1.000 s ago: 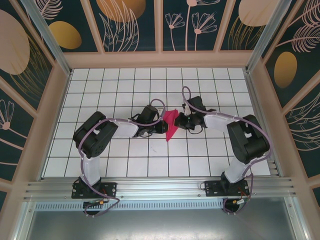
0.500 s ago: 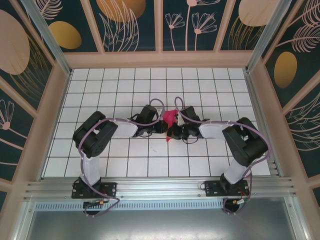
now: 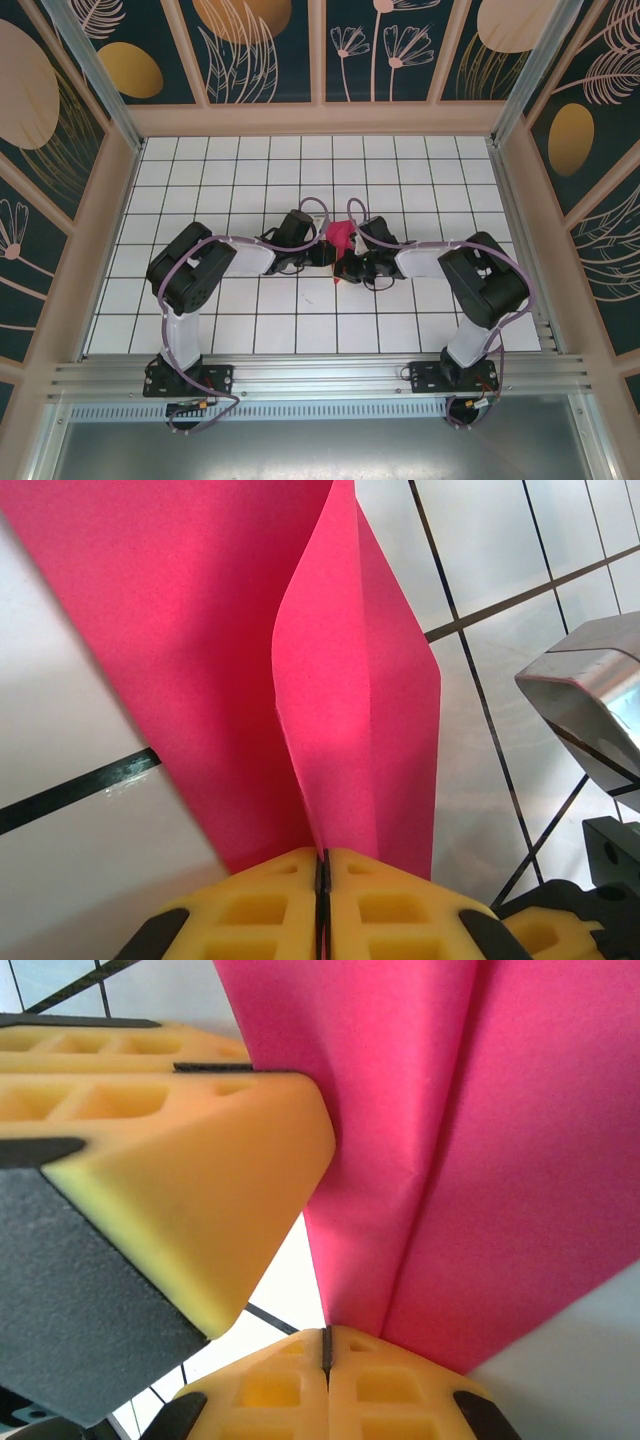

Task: Fold a paper plane with a square sheet of paper (pick it up from the middle)
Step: Fourth fold the wing at the center of the table.

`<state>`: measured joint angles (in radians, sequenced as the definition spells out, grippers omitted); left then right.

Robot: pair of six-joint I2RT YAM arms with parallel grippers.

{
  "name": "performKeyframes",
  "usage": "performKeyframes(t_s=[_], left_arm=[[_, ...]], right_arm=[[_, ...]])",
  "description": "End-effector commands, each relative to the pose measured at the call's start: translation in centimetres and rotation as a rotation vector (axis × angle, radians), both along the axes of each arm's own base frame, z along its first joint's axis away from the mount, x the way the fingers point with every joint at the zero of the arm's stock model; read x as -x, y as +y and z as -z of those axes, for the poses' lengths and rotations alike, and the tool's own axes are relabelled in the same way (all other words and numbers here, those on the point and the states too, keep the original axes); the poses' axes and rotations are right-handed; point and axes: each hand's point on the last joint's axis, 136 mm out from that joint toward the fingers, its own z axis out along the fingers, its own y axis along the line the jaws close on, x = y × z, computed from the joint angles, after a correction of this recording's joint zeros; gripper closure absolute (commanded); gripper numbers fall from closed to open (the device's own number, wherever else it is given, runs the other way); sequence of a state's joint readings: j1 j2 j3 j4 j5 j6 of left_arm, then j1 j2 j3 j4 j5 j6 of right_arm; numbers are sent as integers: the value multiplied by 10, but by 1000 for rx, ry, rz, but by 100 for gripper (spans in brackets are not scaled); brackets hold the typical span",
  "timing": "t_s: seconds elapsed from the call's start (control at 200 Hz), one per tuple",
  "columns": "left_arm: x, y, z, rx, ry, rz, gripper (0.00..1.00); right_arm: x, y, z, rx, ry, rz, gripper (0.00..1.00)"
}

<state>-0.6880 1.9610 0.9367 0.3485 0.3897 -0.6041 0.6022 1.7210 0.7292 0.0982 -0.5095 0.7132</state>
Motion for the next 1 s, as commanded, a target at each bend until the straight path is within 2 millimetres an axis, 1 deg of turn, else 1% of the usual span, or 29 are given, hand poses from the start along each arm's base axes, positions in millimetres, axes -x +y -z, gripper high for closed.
performKeyframes(t_s=[0.0,0.04,0.09,0.19,0.275,0.32,0.365,0.43,0.585,0.715,0.78,0.826,0.876,0.946,0.996], left_arm=[[14,4,26,-32,77,15,88],[14,5,27,-33,79,14,88],[15,5,27,-34,78,16,88],[16,6,28,-37,82,14,88],[16,6,27,-35,82,14,88],[16,6,27,-36,83,13,88],[16,6,27,-36,83,13,88],[15,6,26,-34,80,12,88],[15,6,27,-35,81,11,88],[15,6,27,-39,80,13,88],[15,6,27,-40,82,11,88],[16,7,28,-41,82,12,88],[16,7,29,-43,86,11,88],[17,7,28,-41,86,10,88],[17,8,29,-42,85,9,88]], right_arm=[[14,-24,32,138,64,31,98],[14,-25,33,147,67,31,98],[14,-22,28,133,54,22,98],[10,-15,10,95,20,13,98],[8,-5,-11,21,-16,-4,97],[9,-2,-16,-4,-19,-10,97],[11,1,-17,-24,-12,-20,97],[14,3,-13,-33,3,-27,97],[20,-2,12,16,56,-33,97],[25,-14,30,98,89,-17,98],[25,-18,32,127,91,-16,98],[22,-16,24,111,70,-16,98],[16,-12,11,85,33,-20,98],[4,-9,-13,52,-29,-12,98],[-7,-13,-28,26,-65,17,98]])
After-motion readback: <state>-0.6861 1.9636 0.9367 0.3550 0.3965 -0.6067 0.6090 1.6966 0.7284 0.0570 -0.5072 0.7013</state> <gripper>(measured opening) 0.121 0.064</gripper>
